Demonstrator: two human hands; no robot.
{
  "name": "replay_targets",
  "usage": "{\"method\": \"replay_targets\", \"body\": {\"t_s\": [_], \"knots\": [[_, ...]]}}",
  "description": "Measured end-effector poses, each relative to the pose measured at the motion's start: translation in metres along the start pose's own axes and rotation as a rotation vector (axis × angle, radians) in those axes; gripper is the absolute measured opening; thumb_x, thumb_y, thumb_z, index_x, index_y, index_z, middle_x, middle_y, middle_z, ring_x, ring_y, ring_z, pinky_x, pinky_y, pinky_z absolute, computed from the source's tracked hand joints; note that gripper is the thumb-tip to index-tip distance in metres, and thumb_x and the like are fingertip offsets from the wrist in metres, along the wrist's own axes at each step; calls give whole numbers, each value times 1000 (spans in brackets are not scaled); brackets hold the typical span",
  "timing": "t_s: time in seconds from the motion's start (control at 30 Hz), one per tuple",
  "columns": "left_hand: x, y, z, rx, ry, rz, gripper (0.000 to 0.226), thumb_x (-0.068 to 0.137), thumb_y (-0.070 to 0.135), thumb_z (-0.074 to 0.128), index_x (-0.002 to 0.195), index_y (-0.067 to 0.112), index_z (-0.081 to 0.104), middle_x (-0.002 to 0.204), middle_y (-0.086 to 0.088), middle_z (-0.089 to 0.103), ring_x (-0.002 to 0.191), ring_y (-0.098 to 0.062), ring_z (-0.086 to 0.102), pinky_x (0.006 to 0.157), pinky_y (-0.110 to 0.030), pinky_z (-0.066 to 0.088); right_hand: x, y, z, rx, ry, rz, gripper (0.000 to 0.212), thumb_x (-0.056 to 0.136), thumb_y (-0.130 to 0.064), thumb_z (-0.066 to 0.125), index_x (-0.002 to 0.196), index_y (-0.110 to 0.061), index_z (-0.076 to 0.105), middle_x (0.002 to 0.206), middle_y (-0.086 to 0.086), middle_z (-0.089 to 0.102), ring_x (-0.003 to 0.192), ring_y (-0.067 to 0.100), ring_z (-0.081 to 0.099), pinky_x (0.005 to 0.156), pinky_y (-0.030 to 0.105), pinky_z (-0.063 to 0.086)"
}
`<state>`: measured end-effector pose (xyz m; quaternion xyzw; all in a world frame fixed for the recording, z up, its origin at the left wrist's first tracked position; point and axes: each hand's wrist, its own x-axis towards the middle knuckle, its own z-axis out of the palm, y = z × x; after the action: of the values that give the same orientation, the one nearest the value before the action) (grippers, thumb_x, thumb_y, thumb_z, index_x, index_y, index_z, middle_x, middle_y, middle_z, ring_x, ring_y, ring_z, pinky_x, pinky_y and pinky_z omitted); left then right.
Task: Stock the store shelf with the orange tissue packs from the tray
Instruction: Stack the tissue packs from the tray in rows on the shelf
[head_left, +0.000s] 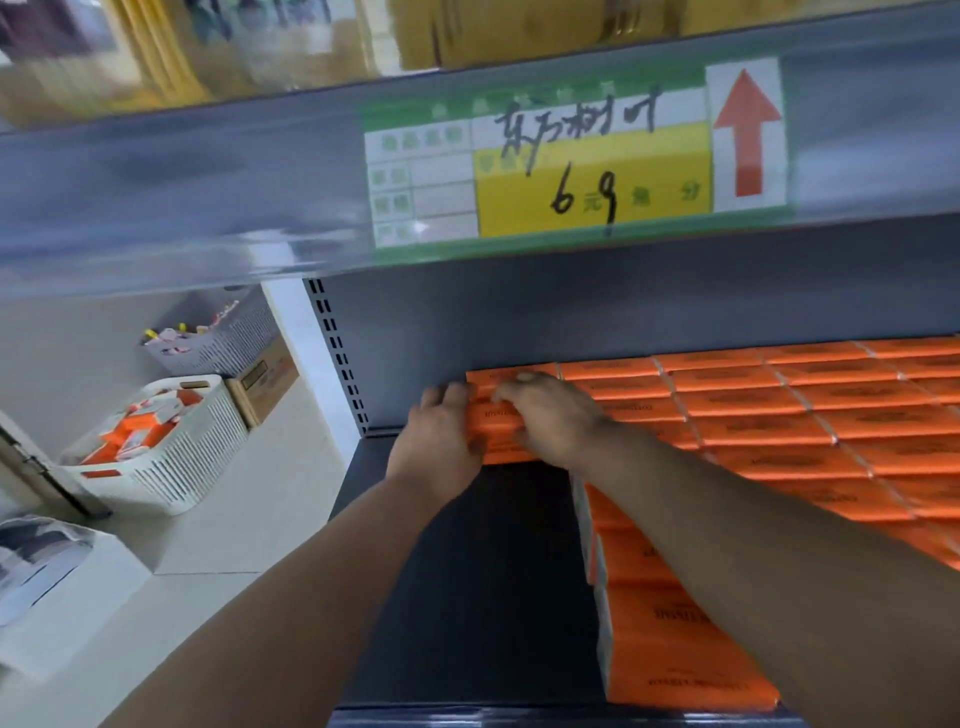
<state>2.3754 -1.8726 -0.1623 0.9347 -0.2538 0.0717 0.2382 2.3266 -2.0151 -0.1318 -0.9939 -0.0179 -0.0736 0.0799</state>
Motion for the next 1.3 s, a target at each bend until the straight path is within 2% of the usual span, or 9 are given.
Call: {"method": "replay_targets", "body": {"t_s": [0.1,0.23,0.37,0.5,0.63,0.9,1.03,1.13,1.3], "knots": [[3,5,11,93,-37,-14,43,86,21,58,127,19,45,119,-6,49,108,-29,54,84,-44,51,-13,12,-14,-25,54,39,47,89,-20,60,133,-20,46,133,4,47,125,24,46,102,33,39],[10,11,17,145,37,-90,32,87,12,54,118,15,45,110,-9,52,93,-30,59,67,-36,46,-39,31,-28,-222,77,192,34,90,-10,49,124,-14,51,128,7,53,119,27,50,94,36,43],[17,26,25,95,72,-167,28,88,-1,47,112,8,36,103,-16,59,92,-35,61,66,-35,41,-56,43,-24,-213,-41,282,31,95,-18,45,126,-13,49,130,7,52,121,26,47,97,39,40],[21,36,29,51,46,-214,36,88,-2,48,119,8,34,102,-16,60,92,-33,61,67,-33,41,-62,49,-21,-159,-68,269,32,100,-28,36,125,-15,51,132,6,51,120,25,49,97,39,43],[15,41,21,62,38,-247,41,86,-2,53,121,7,32,108,-16,58,95,-32,61,67,-32,42,-65,46,-22,-145,-33,254,27,98,-22,38,121,-15,53,128,5,53,116,24,51,94,39,45],[-28,70,-24,137,5,-153,41,86,-1,50,124,8,37,118,-14,55,104,-33,58,78,-38,47,-104,22,-42,-154,-14,215,33,98,-19,38,129,-15,49,129,7,52,120,26,47,98,41,38],[-63,91,-48,211,8,-97,40,87,4,49,126,9,42,120,-12,56,106,-32,57,73,-38,44,-141,3,-55,-161,31,203,31,97,-22,40,125,-15,50,128,8,54,120,27,48,96,39,39],[-95,104,-59,238,39,-26,38,87,9,53,125,8,47,119,-14,59,109,-33,58,78,-37,47,-177,-8,-60,-165,110,164,29,96,-24,42,122,-16,52,126,7,55,120,27,49,94,38,41],[-162,123,-54,93,93,96,31,87,13,54,118,14,53,113,-7,62,106,-27,57,79,-40,51,-246,-19,-50,-117,236,108,29,96,-30,45,120,-17,56,119,7,57,118,29,48,91,40,40]]}}
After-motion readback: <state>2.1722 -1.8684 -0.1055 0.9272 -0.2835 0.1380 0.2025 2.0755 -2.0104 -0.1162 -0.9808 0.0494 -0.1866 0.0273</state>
